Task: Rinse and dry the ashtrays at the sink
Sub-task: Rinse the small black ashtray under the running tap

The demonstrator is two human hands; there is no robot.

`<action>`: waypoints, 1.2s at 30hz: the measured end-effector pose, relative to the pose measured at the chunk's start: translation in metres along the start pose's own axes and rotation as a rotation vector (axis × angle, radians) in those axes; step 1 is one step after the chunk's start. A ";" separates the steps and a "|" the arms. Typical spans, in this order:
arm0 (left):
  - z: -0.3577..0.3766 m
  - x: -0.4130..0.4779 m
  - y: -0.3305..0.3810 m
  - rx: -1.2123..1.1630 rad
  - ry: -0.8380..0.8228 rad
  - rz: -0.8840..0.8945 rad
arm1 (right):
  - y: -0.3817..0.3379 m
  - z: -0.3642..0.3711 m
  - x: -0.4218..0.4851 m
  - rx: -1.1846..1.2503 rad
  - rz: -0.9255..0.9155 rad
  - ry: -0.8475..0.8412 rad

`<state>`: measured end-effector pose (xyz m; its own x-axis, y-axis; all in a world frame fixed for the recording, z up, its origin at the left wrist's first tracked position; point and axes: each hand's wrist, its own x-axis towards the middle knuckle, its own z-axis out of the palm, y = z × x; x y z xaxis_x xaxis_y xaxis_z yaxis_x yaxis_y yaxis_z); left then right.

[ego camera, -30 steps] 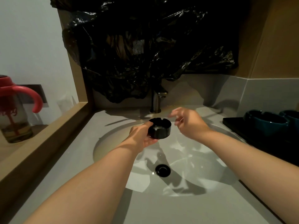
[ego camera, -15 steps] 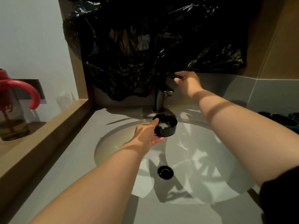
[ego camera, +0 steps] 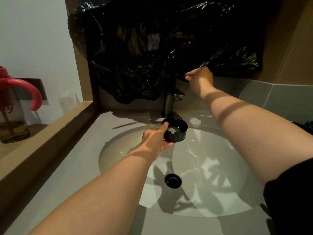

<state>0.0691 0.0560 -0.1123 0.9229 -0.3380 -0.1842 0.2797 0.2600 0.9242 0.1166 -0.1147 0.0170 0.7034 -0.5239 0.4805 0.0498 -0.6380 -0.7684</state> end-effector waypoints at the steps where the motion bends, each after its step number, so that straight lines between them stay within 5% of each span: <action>1: 0.000 0.000 0.000 0.001 -0.004 0.003 | -0.001 0.000 0.002 -0.002 0.005 0.004; 24: 0.003 -0.006 0.003 0.041 0.029 -0.008 | -0.005 -0.002 -0.006 -0.056 0.012 -0.055; 36: 0.008 0.004 0.025 -0.058 0.049 -0.119 | 0.054 0.004 -0.105 0.315 0.313 -0.141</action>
<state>0.0780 0.0538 -0.0873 0.8937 -0.3252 -0.3092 0.4017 0.2729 0.8741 0.0483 -0.0920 -0.0769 0.8073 -0.5681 0.1598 0.0177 -0.2472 -0.9688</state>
